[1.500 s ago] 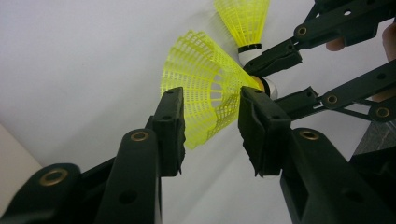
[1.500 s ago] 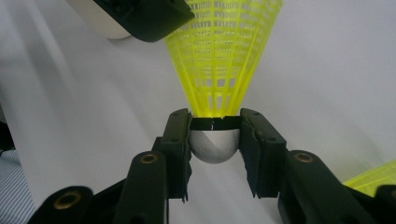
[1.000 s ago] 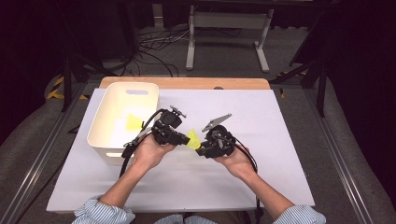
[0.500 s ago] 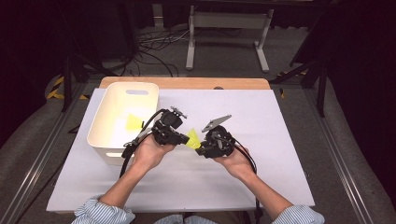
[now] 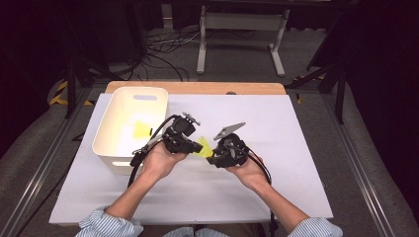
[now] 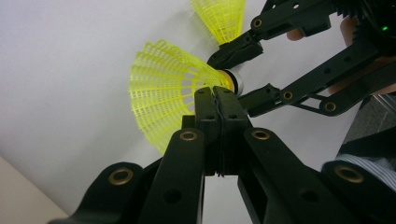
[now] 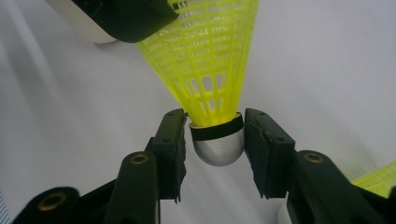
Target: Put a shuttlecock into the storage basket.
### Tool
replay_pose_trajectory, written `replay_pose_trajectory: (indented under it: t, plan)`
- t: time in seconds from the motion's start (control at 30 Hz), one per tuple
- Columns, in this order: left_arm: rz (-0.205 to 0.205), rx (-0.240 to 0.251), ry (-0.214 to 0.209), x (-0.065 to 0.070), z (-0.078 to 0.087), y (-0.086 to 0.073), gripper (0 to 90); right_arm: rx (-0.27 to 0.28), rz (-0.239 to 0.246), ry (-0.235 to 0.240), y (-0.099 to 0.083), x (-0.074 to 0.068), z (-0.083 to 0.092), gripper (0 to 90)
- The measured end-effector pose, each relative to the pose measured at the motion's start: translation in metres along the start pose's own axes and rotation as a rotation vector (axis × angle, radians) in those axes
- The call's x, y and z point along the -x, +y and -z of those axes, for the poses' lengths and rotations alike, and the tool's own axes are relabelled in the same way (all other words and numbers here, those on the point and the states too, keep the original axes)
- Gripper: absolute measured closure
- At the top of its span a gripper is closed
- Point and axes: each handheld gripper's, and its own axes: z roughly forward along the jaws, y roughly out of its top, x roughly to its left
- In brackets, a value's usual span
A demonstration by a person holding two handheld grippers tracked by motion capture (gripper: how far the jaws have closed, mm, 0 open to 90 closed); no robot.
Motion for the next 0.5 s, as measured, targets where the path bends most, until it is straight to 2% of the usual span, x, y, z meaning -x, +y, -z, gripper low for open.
replay_pose_trajectory:
  t: [0.17,0.5]
  plan:
    - [-0.004,-0.001,0.002,0.0005,-0.0006,0.0009,89.5,0.007,0.005,-0.011,-0.0011,0.0004,-0.0006,46.7]
    - [0.0,-0.004,0.006,-0.0002,0.0006,0.0005,89.5,0.05,0.012,-0.041,-0.0056,0.0018,0.0021,33.8]
